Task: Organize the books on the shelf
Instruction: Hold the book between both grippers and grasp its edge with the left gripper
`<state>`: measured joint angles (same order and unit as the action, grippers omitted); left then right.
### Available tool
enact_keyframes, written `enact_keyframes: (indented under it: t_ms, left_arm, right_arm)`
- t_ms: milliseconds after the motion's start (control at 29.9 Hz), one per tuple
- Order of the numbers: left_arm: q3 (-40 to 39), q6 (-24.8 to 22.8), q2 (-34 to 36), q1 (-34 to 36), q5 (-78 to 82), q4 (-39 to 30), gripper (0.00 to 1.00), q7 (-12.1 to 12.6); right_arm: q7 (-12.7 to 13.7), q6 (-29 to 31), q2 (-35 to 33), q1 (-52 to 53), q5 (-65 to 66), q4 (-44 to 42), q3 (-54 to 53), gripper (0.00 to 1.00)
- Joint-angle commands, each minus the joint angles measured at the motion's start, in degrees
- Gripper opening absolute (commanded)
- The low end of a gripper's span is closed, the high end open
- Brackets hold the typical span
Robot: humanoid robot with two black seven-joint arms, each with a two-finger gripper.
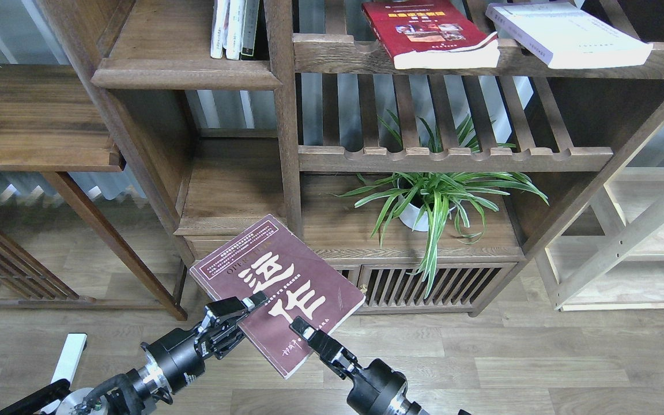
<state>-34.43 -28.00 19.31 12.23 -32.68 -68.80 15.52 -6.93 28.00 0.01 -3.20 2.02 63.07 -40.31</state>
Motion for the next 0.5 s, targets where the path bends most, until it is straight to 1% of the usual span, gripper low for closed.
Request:
enact_keyframes:
  t_ms: [0,33,100,134,167,234,301,434,468]
  left_arm:
    - [0.0,0.0,0.0,0.0,0.0,0.0,0.03,-0.1]
    - [0.0,0.0,0.0,0.0,0.0,0.0,0.03,-0.1]
    - [0.0,0.0,0.0,0.0,0.0,0.0,0.03,-0.1]
    - [0.0,0.0,0.0,0.0,-0.1,-0.1,0.03,-0.1]
    - [0.0,0.0,0.0,0.0,-0.2,-0.1,0.03,-0.1]
    - [0.0,0.0,0.0,0.0,-0.2,-0.1,0.03,-0.1]
    - [0.0,0.0,0.1,0.0,-0.2,-0.3,0.03,-0.1]
    - [-0.4,0.0,0.1,-0.1,-0.2,-0.5,0.03,-0.1]
    - [-0.5,0.0,0.1,-0.1,-0.2,-0.5,0.03,-0.1]
  right_arm:
    - [-0.1,0.0,0.0,0.2,0.0,-0.1,-0.1,0.05]
    - [0.0,0.0,0.0,0.2,0.0,-0.1,-0.1,0.06]
    - [-0.1,0.0,0.0,0.4,0.0,-0.1,-0.1,0.13]
    - [0.0,0.0,0.0,0.6,0.0,-0.1,-0.1,0.18]
    - [-0.1,0.0,0.0,0.7,0.0,-0.1,-0.1,0.27]
    - [-0.1,0.0,0.0,0.7,-0.2,-0.1,-0.3,0.40]
    - [-0.1,0.0,0.0,0.7,-0.2,-0.1,-0.3,0.49]
    - [-0.1,0.0,0.0,0.9,-0.2,0.0,-0.2,0.59]
    - [-0.1,0.0,0.0,1.1,-0.2,0.0,-0.2,0.63]
